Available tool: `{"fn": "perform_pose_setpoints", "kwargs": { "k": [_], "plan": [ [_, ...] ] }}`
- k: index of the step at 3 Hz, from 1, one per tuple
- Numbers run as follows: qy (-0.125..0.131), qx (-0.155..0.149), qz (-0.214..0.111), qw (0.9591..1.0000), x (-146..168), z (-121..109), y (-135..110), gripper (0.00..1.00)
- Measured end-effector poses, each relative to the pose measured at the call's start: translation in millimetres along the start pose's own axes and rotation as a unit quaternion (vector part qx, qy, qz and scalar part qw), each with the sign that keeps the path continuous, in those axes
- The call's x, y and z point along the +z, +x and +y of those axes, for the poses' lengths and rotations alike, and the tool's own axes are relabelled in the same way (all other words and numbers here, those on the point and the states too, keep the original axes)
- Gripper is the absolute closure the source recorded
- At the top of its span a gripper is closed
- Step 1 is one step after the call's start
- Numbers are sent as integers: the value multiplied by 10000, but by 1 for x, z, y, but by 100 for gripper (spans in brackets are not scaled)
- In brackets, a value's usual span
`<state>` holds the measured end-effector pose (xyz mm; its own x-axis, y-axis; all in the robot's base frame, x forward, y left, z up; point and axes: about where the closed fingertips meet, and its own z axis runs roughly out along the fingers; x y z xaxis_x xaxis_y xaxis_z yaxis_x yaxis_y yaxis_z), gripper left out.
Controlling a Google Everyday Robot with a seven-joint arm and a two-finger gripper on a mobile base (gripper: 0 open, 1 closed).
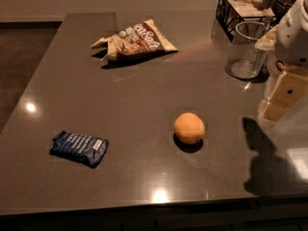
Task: Move orange near rxbar blueberry
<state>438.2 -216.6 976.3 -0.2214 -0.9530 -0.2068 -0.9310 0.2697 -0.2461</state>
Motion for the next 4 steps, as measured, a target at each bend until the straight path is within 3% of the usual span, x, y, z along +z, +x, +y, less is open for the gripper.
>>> {"fn": "perform_pose_setpoints", "kwargs": {
  "k": [1, 2, 4],
  "plan": [
    [0, 0, -2, 10000, 0, 0, 0, 0],
    [-144, -19, -288, 9995, 7, 0, -11, 0],
    [-686, -469, -884, 9926, 61, 27, -63, 0]
  ]
}}
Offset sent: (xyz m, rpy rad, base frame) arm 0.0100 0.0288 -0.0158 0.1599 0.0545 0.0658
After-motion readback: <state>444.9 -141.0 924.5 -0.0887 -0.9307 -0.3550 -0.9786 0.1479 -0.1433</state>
